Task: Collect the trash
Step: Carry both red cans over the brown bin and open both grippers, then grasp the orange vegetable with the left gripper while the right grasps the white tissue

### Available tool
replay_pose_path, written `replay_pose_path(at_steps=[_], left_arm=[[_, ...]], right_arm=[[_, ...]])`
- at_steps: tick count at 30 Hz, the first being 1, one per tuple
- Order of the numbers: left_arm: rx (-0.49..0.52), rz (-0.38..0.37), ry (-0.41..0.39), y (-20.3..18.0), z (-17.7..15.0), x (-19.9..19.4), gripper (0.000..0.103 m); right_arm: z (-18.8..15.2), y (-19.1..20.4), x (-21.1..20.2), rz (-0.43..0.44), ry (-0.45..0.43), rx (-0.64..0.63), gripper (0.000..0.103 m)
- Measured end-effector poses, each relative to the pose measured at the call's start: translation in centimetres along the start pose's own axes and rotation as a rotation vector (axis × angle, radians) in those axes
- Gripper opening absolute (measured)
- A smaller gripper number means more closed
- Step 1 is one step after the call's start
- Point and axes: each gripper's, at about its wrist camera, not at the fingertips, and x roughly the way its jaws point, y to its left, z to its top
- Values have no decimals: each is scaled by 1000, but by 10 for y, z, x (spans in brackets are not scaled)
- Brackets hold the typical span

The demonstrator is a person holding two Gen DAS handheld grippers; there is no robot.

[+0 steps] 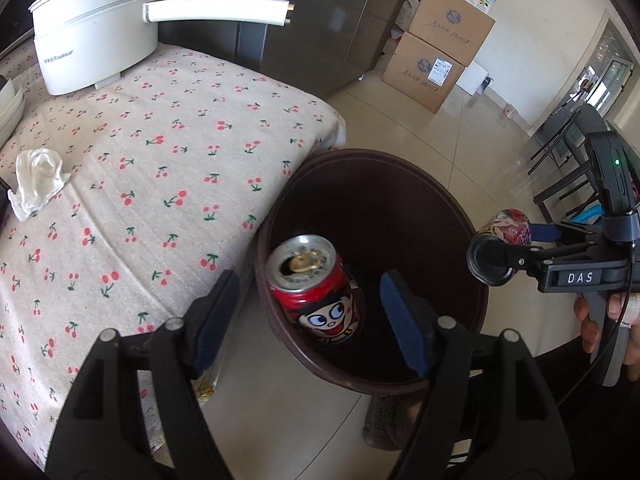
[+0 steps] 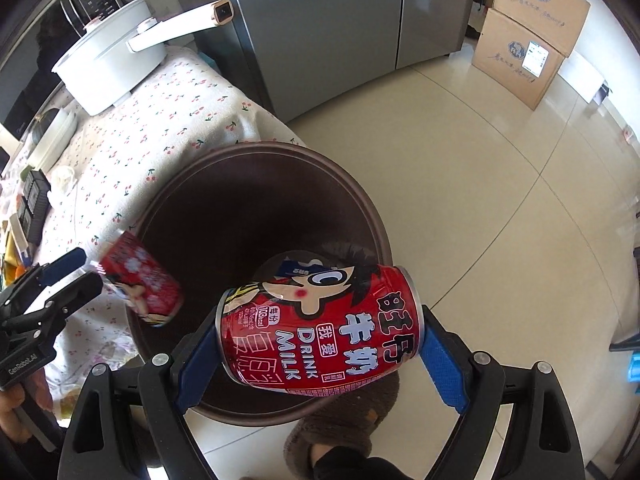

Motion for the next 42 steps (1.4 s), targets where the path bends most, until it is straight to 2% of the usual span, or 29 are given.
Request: replay_pose_path(at_steps=[4,7,11,15,17,32,42], left_arm=[[-4,71,-6,6,-2,-9,85],[-5,132,-3,11,-4,-14,95],[-2,179,-3,18,-7,-20,96],[-15,191,-3,23,-9,-24,98],[-19,195,-3,26,-9,-26,98],[-52,212,-7,38,-10,-35,98],[-148,264,-23,78,-21,-66,98]], right_arm=[[2,5,4,-8,2,-13,91],[2,8,6,-15,4,-21,91],[3,10,8,-23,11,-21,92],[4,14,7,-45,0,-43,94],[4,17,5,-57,-9,-55,101],[10,35,1,-52,-14,-87,101],[21,71,-1,-11,-22,-132,101]])
